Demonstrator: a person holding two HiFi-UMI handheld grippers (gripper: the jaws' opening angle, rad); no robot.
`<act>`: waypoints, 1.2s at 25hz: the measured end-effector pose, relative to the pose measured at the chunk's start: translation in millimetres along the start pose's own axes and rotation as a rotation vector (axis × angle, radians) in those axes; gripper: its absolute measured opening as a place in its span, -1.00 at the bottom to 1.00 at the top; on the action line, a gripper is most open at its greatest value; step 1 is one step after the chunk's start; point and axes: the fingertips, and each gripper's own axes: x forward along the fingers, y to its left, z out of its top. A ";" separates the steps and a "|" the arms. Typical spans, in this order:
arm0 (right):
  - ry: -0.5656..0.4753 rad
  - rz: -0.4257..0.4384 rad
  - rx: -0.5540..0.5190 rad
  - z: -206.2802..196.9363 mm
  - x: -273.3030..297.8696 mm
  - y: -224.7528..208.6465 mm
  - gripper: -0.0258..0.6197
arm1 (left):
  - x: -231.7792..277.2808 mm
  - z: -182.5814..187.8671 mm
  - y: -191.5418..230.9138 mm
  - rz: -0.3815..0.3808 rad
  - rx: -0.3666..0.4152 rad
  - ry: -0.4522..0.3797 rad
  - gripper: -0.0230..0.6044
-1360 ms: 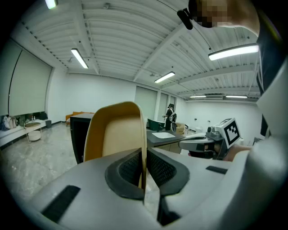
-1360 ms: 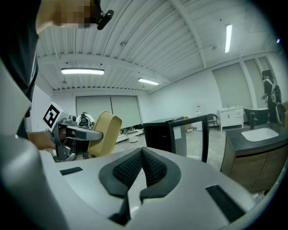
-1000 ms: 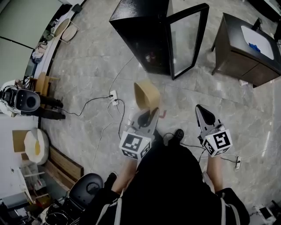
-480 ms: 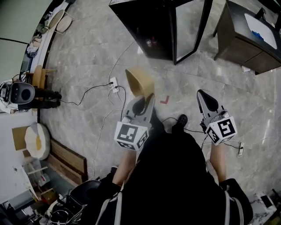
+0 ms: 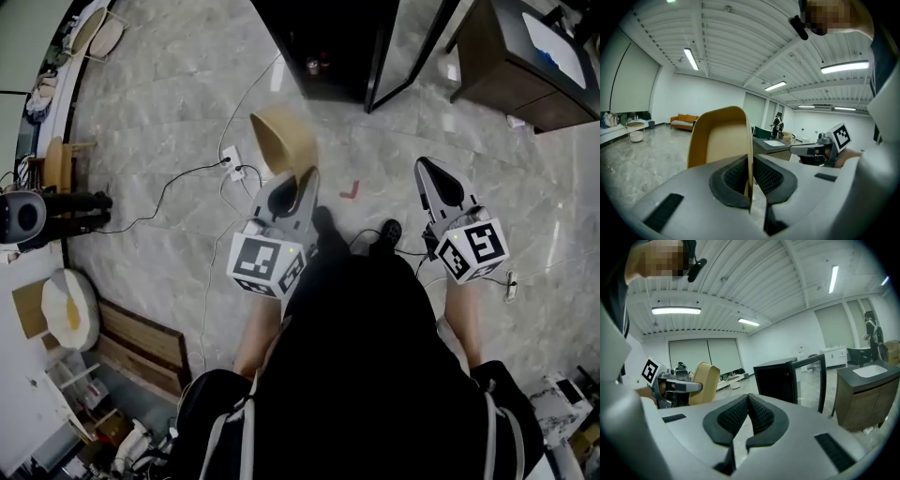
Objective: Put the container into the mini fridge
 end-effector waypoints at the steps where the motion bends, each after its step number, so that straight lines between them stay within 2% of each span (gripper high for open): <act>1: 0.004 -0.004 -0.001 -0.1 9.7 8.5 -0.86 | -2.2 -0.5 10.5 -0.008 -0.002 -0.001 -0.78; 8: 0.035 -0.048 -0.031 -1.3 67.0 54.2 -0.86 | -11.9 -8.6 80.3 -0.068 -0.016 0.013 -0.78; 13: 0.066 -0.090 -0.063 -0.9 81.5 60.9 -0.86 | 1.3 -8.8 114.9 -0.106 -0.029 0.032 -0.78; 19: 0.093 -0.132 -0.018 -10.9 81.2 32.6 -0.86 | 37.8 -7.9 109.7 -0.143 -0.009 0.049 -0.78; 24: 0.064 -0.107 0.010 -4.3 102.5 4.2 -0.86 | 55.9 -6.3 111.8 -0.109 -0.015 0.080 -0.78; 30: 0.020 -0.067 0.002 27.6 133.8 -35.9 -0.86 | 91.7 13.4 111.1 -0.082 -0.005 0.097 -0.78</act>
